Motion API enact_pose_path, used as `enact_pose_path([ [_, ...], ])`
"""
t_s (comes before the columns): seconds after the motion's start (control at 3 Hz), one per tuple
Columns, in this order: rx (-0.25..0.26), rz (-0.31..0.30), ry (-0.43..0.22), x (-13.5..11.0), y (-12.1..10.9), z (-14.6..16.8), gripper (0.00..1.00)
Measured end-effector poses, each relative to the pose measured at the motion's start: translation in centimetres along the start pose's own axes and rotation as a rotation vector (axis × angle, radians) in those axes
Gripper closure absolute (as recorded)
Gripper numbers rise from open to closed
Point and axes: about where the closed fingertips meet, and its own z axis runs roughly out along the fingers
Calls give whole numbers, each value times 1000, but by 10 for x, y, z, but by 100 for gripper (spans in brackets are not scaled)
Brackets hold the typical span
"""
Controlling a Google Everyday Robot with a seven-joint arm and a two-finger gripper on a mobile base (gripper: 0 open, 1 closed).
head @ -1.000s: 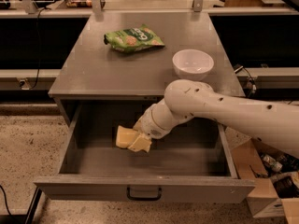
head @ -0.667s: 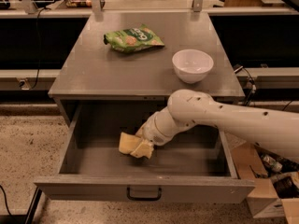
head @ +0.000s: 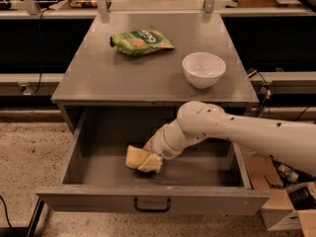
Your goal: Place sponge into top drawer
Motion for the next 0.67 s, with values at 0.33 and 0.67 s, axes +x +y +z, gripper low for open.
enact_pose_path([
  [0.33,-3,-1,0,0,1,1,35],
  [0.67,-6,-2,1,0,2,2,12],
])
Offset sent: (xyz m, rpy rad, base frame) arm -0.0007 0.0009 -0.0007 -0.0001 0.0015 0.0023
